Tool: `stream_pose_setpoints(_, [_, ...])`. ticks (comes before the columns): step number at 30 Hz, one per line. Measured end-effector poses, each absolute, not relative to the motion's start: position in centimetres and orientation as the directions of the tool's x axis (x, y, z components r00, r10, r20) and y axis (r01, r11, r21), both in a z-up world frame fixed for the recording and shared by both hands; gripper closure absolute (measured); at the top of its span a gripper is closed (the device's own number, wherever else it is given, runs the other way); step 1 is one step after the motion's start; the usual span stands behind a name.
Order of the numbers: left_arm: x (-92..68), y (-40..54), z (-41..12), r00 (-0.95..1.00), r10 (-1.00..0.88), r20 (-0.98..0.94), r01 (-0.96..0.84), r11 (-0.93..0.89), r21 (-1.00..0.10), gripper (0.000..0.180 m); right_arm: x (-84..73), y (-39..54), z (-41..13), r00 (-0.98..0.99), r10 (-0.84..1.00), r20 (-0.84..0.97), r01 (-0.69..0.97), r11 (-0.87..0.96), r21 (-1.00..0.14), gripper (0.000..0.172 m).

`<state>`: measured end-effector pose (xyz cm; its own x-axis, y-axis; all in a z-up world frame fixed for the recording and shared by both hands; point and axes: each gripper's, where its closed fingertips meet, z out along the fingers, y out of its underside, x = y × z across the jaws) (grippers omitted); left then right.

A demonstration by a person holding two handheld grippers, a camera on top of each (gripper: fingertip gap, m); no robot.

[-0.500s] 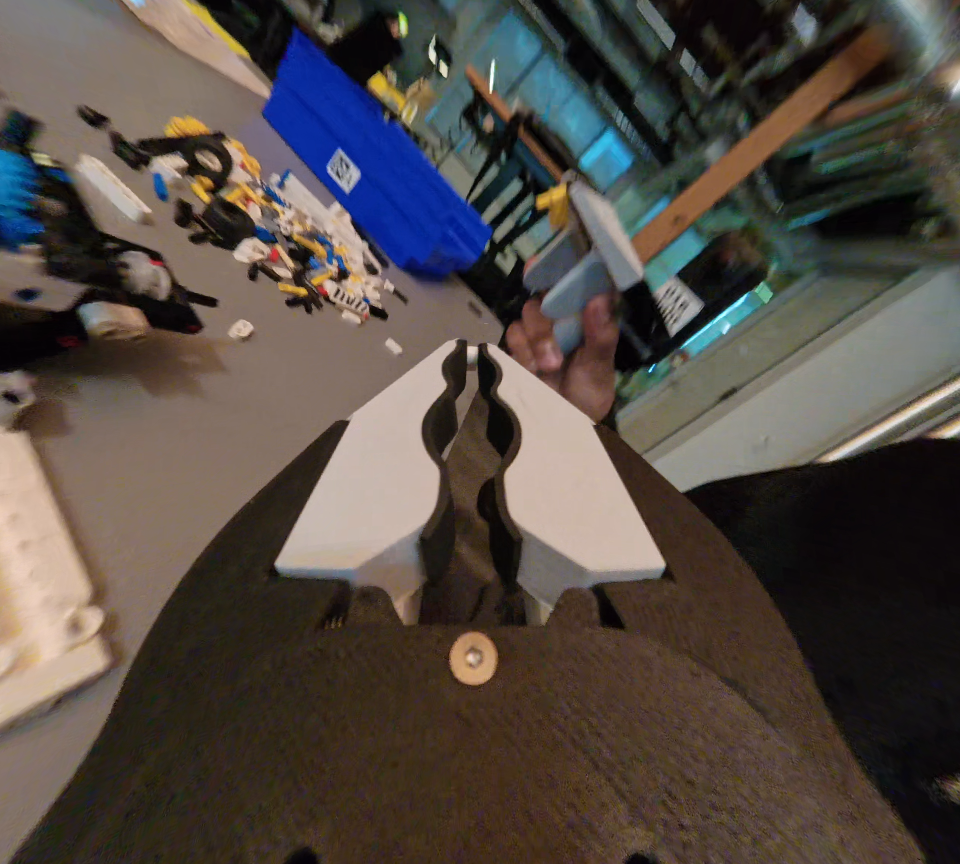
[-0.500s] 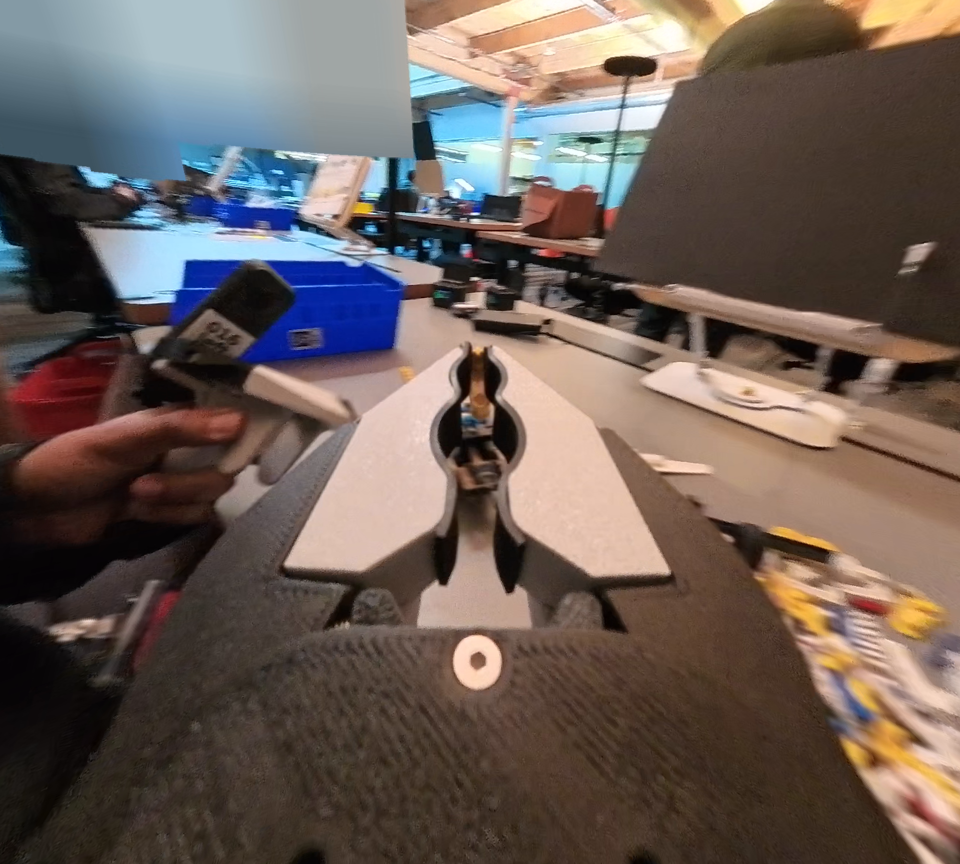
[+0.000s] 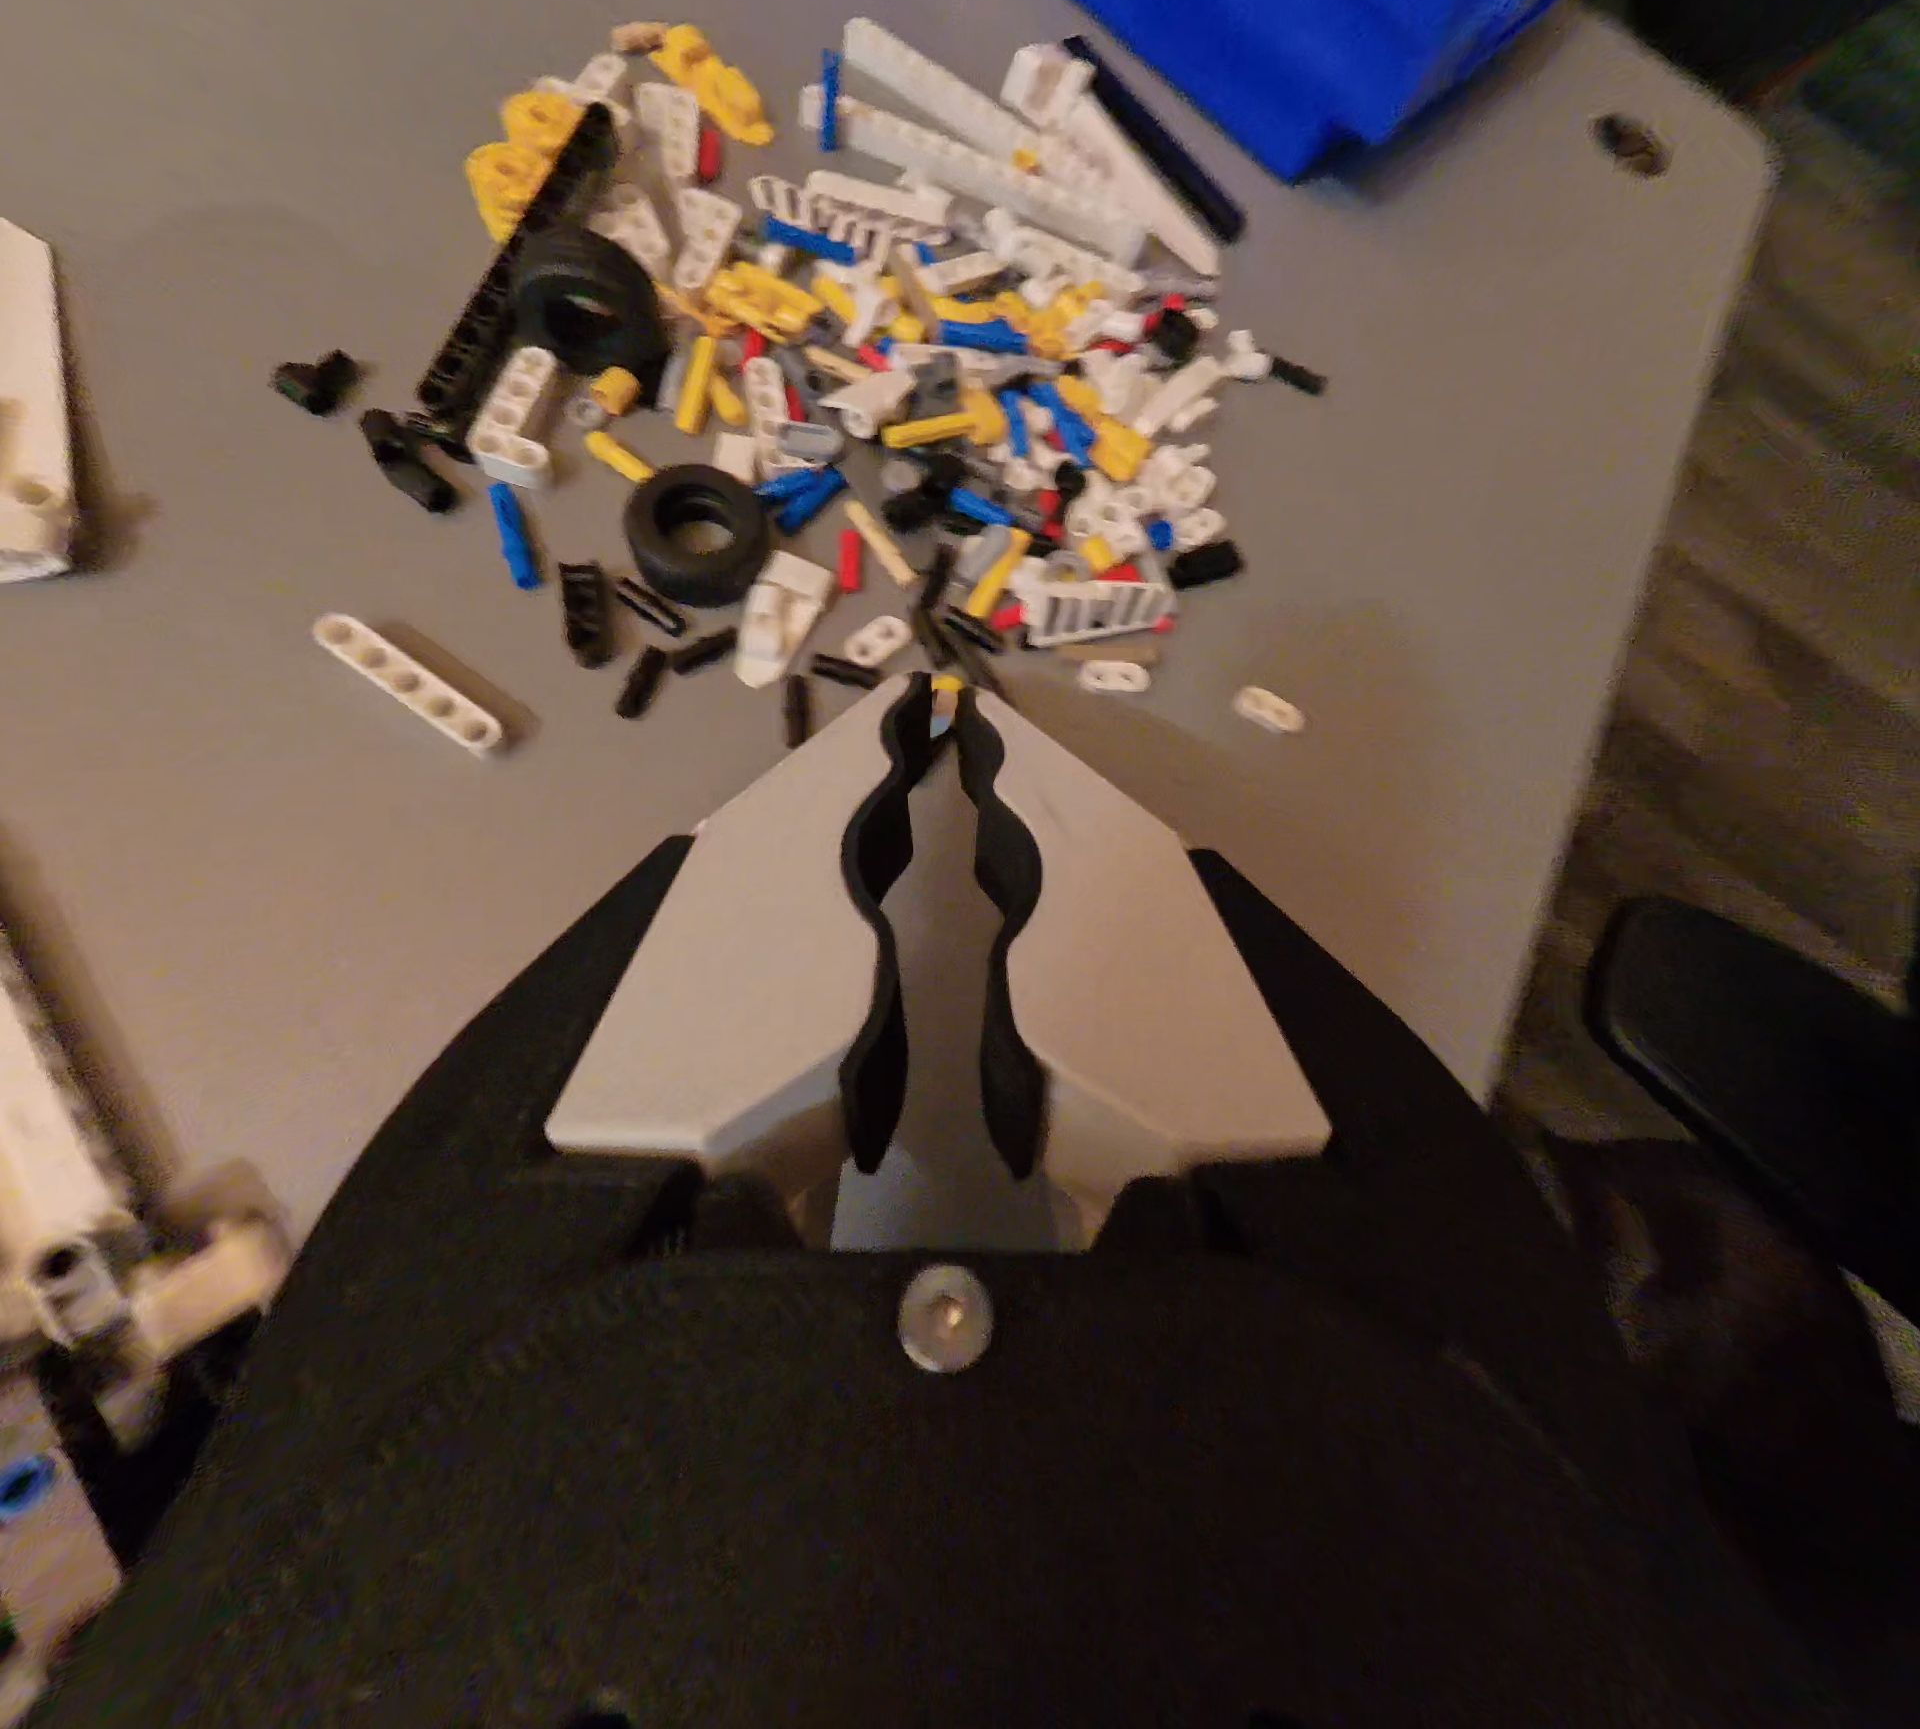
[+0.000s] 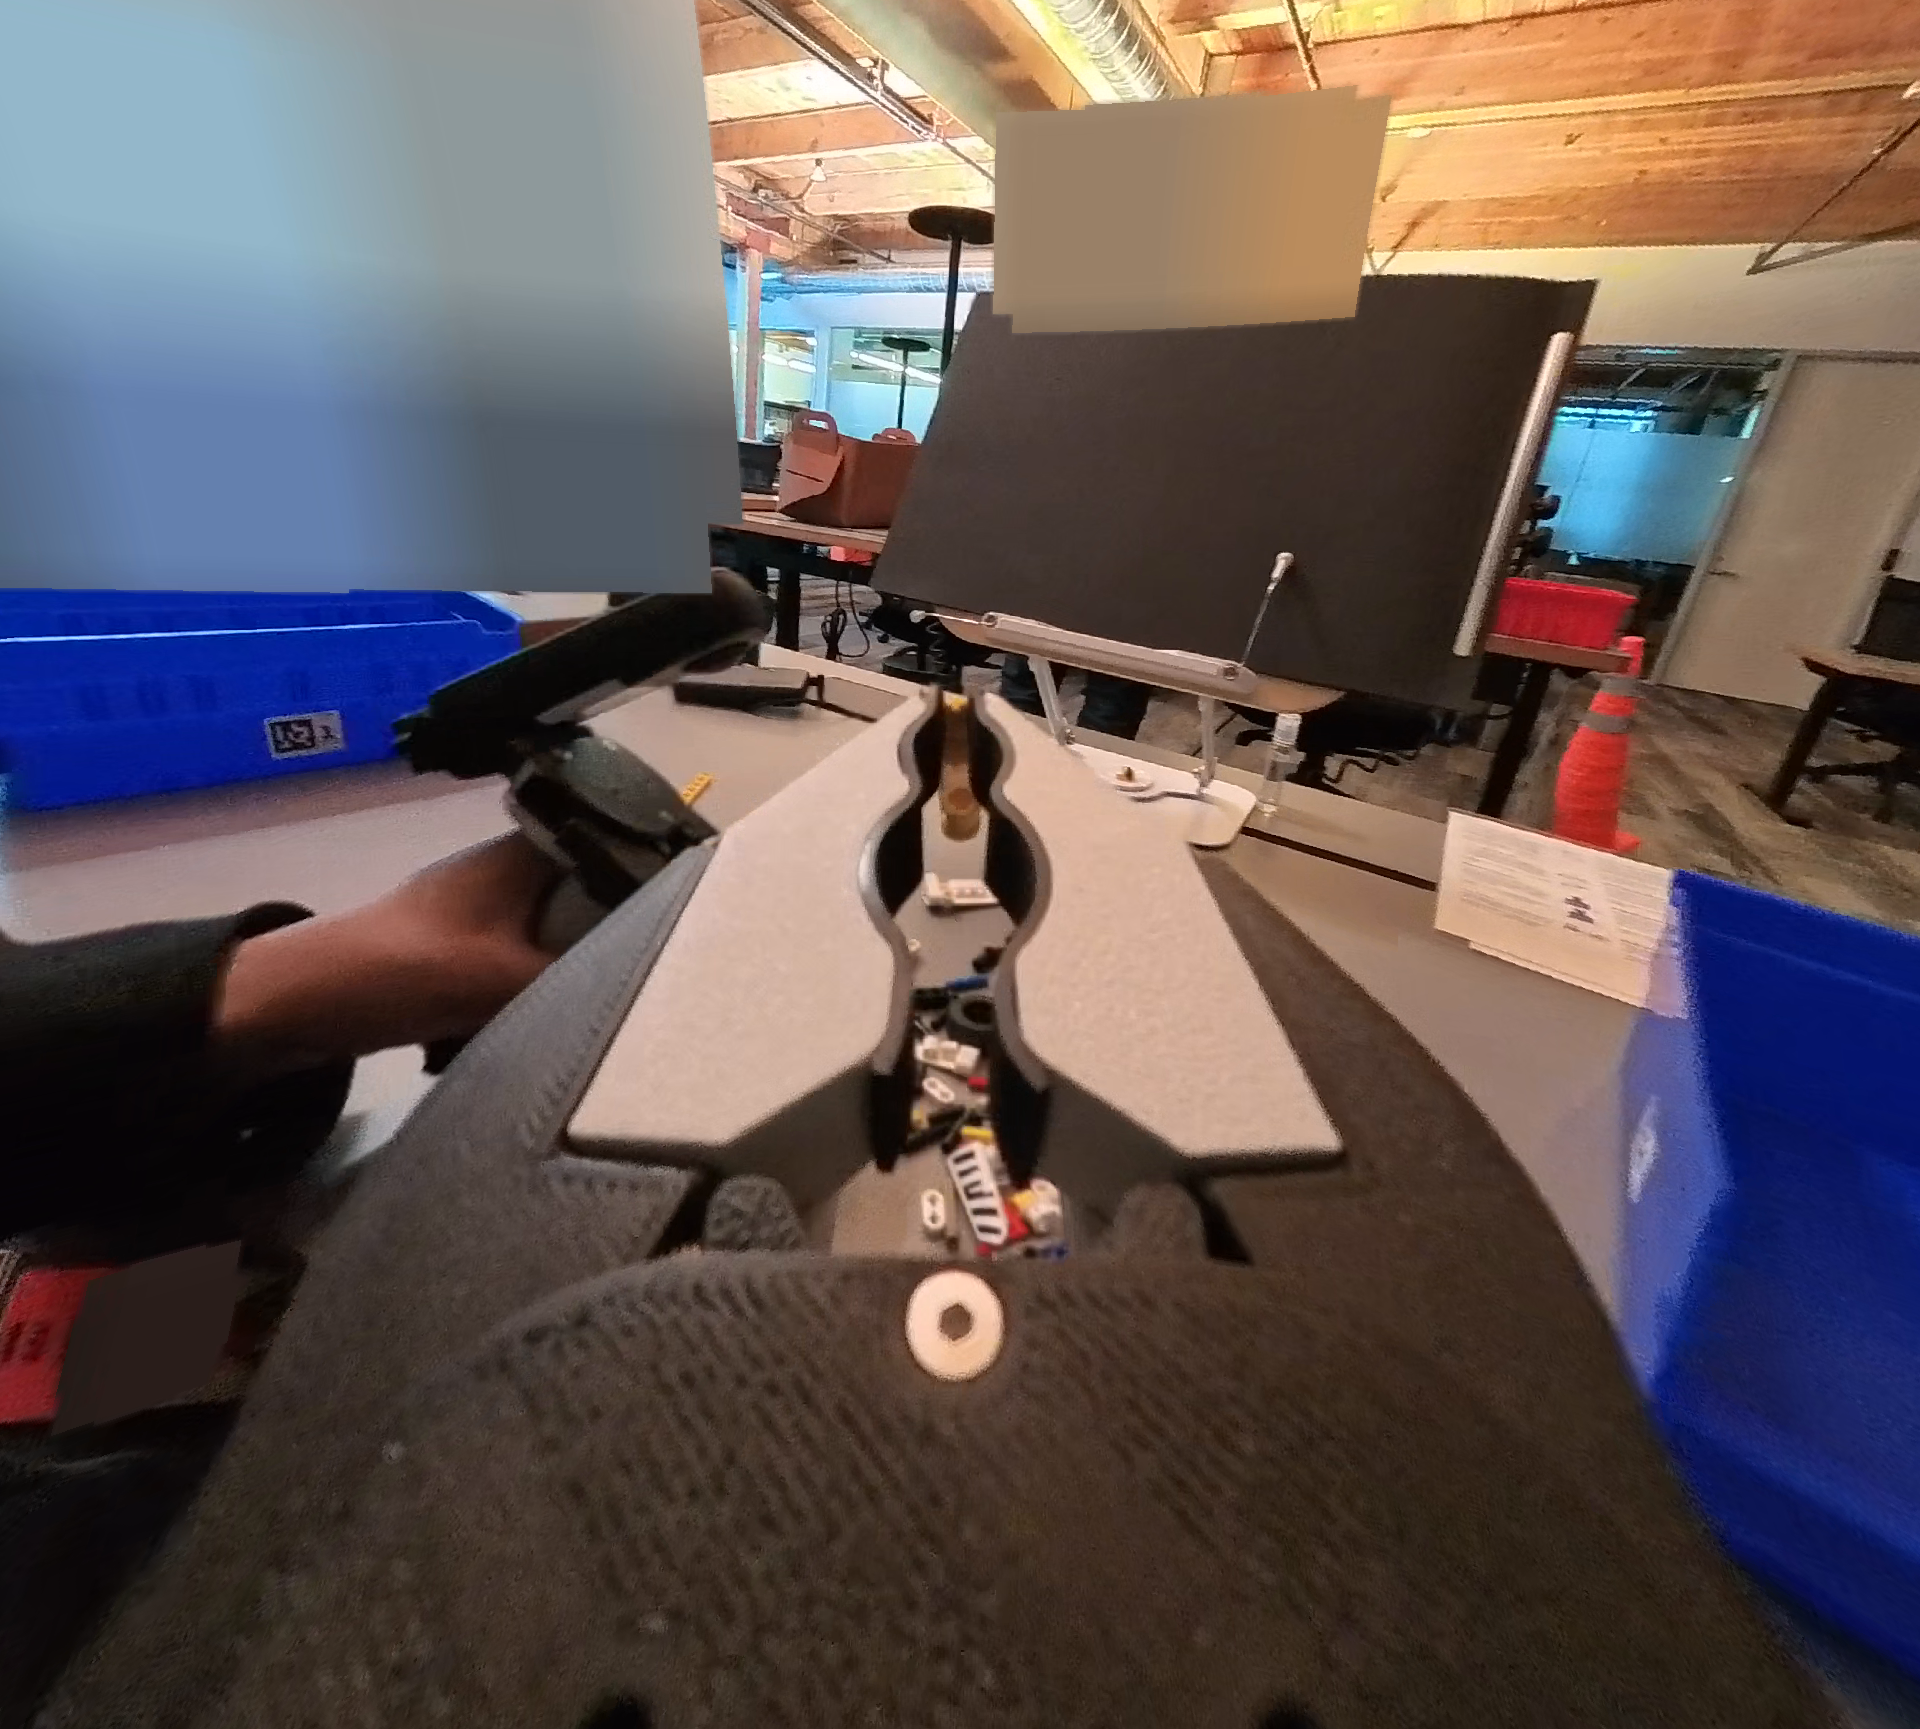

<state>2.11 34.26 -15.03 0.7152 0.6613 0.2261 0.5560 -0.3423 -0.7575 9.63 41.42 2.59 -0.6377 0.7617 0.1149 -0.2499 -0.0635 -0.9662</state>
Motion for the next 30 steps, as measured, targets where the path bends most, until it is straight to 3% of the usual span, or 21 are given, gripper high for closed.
stream_pose_setpoints(3, [0.5, 34.1, -16.5, 0.689, 0.697, 0.197, 0.593, -0.386, -0.707, 0.176, 9.6, 42.1, 2.3, -0.613, 0.780, 0.128, -0.250, -0.038, -0.968, 0.170])
stream_pose_setpoints(4, [0.5, 34.1, -16.5, 0.683, 0.698, 0.215, 0.607, -0.379, -0.698, 0.167, 9.6, 42.3, 2.1, -0.610, 0.782, 0.125, -0.243, -0.035, -0.969, 0.170])
stream_pose_setpoints(6, [0.5, 34.1, -15.4, 0.679, 0.693, 0.244, 0.597, -0.327, -0.733, 0.148, 9.2, 42.5, 1.4, -0.610, 0.787, 0.095, -0.206, -0.042, -0.978, 0.170])
stream_pose_setpoints(8, [1.4, 34.8, -12.9, 0.710, 0.639, 0.295, 0.549, -0.241, -0.800, 0.145, 8.6, 42.3, 0.2, -0.639, 0.769, 0.005, -0.132, -0.103, -0.986, 0.170])
stream_pose_setpoints(11, [5.0, 36.8, -9.1, 0.805, 0.450, 0.387, 0.496, -0.152, -0.855, 0.143, 8.1, 41.2, -1.3, -0.729, 0.647, -0.225, 0.032, -0.297, -0.954, 0.170])
stream_pose_setpoints(15, [9.8, 38.2, -4.4, 0.838, 0.128, 0.530, 0.535, -0.002, -0.845, 0.141, 8.8, 39.2, -1.3, -0.819, 0.372, -0.438, 0.240, -0.470, -0.849, 0.170])
stream_pose_setpoints(19, [11.7, 37.8, -1.7, 0.822, -0.037, 0.568, 0.569, 0.104, -0.816, 0.142, 9.6, 37.3, -1.0, -0.832, 0.197, -0.518, 0.367, -0.506, -0.781, 0.170])
stream_pose_setpoints(23, [11.7, 37.1, -1.2, 0.819, -0.048, 0.572, 0.573, 0.143, -0.807, 0.160, 10.3, 35.8, -0.7, -0.826, 0.084, -0.557, 0.442, -0.515, -0.734, 0.169])
stream_pose_setpoints(25, [11.7, 36.8, -1.2, 0.807, -0.050, 0.588, 0.589, 0.147, -0.795, 0.161, 10.4, 35.6, -0.6, -0.823, 0.067, -0.564, 0.454, -0.519, -0.724, 0.169])
stream_pose_setpoints(26, [11.4, 36.7, -1.4, 0.795, -0.033, 0.606, 0.603, 0.150, -0.783, 0.175, 10.4, 35.5, -0.6, -0.824, 0.069, -0.563, 0.453, -0.519, -0.725, 0.169])
stream_pose_setpoints(30, [11.6, 36.5, -1.1, 0.773, -0.074, 0.630, 0.630, 0.201, -0.750, 0.176, 10.2, 35.7, -0.4, -0.821, 0.118, -0.559, 0.424, -0.530, -0.734, 0.170])
